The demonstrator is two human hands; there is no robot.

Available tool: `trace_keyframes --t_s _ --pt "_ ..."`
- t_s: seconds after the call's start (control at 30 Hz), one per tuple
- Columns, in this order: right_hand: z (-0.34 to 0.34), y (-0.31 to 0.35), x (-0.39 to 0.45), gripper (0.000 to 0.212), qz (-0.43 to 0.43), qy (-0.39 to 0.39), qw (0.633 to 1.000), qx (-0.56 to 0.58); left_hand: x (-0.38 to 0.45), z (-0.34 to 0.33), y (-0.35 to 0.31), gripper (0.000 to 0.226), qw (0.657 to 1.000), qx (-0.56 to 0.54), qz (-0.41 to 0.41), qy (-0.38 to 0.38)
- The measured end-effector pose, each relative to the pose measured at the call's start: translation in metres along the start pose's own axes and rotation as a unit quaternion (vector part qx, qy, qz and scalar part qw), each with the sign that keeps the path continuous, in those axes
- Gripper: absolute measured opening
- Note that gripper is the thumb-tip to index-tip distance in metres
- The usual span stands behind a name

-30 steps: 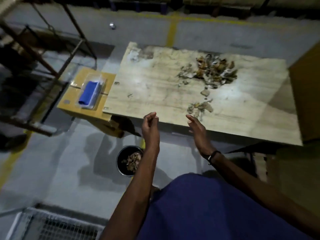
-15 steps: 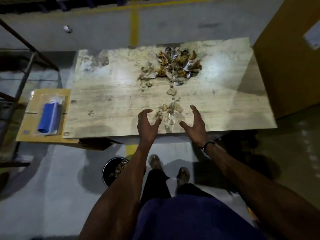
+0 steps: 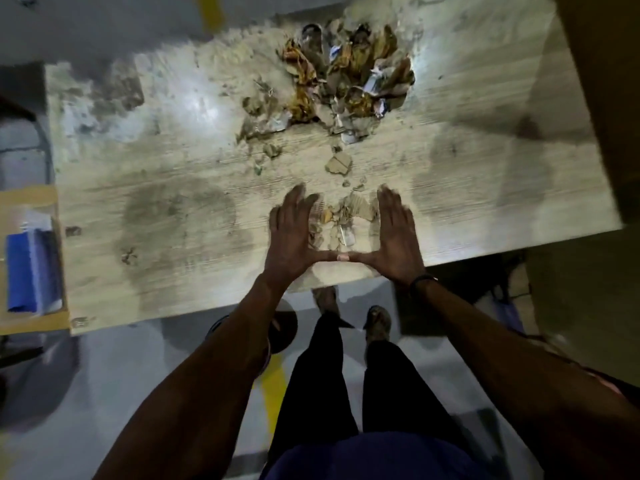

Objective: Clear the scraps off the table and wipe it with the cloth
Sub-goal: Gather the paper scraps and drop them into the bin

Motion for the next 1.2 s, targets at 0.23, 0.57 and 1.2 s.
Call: trace_keyframes --t_s 0.23,0.57,1.2 --pt "0.01 -0.001 0.058 0.139 0.031 -0.001 0.999 -0.023 0.054 0.006 0.015 0.122 0.999 -0.028 -0.027 -0.025" --pt "0.023 0.009 0.137 0.13 0.038 -0.068 0.997 0.028 0.12 0.029 0.029 0.105 0.996 0.008 -0.023 -0.086" --pt "0.034 0.03 0.141 0.063 0.059 -0.084 0.988 0.113 0.137 0.029 0.05 0.042 0.987 -0.088 0.055 -0.125"
Point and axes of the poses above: each hand's wrist, its own x-axis towards the middle knuckle, its own z-axis out of the back of the hand, y = z × x, the point moved 3 cm from there along x, towards the middle knuckle, and after that the axes turned 2 degrees about -z, right-handed, at the moved point
